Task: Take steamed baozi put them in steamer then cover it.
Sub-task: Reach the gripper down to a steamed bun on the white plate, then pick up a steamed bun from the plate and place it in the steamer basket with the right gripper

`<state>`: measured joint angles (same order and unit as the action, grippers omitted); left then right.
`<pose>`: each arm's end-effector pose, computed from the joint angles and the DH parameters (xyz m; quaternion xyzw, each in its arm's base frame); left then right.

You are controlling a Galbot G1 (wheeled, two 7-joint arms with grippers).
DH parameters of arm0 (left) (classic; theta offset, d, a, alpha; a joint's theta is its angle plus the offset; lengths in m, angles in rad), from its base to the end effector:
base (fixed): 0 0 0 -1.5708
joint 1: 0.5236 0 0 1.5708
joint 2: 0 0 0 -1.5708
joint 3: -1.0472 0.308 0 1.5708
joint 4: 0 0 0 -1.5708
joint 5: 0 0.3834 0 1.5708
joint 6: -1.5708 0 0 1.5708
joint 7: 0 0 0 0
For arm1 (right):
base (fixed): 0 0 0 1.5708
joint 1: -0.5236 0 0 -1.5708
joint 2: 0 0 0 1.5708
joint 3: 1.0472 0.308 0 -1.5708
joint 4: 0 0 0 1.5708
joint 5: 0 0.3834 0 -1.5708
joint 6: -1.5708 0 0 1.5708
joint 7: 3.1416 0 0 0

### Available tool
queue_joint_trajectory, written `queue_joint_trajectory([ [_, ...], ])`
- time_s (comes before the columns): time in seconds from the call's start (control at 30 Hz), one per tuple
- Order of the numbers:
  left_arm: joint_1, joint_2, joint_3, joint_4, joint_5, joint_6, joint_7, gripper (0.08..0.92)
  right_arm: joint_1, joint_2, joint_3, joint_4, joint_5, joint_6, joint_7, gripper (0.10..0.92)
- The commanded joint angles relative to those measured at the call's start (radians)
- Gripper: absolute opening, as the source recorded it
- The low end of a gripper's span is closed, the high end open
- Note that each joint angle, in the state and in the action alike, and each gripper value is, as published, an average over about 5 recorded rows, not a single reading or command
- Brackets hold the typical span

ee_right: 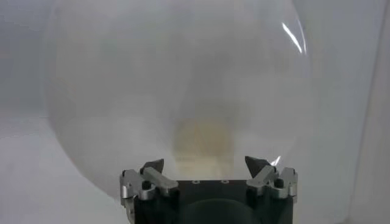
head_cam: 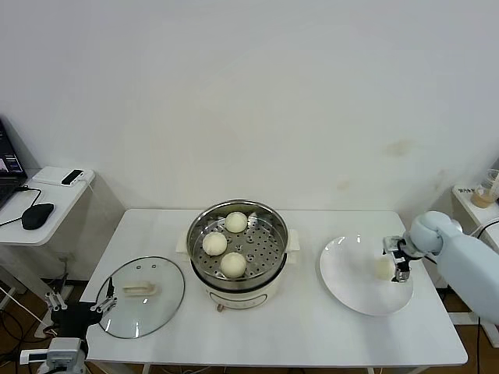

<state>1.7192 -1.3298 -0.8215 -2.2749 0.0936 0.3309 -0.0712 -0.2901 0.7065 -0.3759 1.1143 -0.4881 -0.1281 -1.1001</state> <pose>0.1952 0.0976 -0.2033 0.1116 -0.9602 -0.2258 0.1207 0.5090 -0.1879 -0.2270 0.4173 -0.5400 0.5818 0.4424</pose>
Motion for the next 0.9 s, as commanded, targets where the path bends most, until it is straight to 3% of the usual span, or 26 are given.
queue_joint_trajectory([
  [0.03, 0.0, -0.002, 0.001, -0.001, 0.0, 0.0, 0.0, 0.823, -0.014, 0.057, 0.017, -0.066, -0.036, -0.02, 0.014, 0.815],
  [0.43, 0.004, -0.005, 0.002, -0.002, 0.001, -0.002, -0.001, 0.823, 0.029, 0.011, -0.016, -0.001, -0.007, -0.053, -0.02, 0.65],
  [0.9, 0.008, 0.003, 0.003, -0.015, 0.003, -0.002, -0.001, 0.823, 0.482, -0.103, -0.388, 0.306, 0.353, -0.188, -0.054, 0.637],
])
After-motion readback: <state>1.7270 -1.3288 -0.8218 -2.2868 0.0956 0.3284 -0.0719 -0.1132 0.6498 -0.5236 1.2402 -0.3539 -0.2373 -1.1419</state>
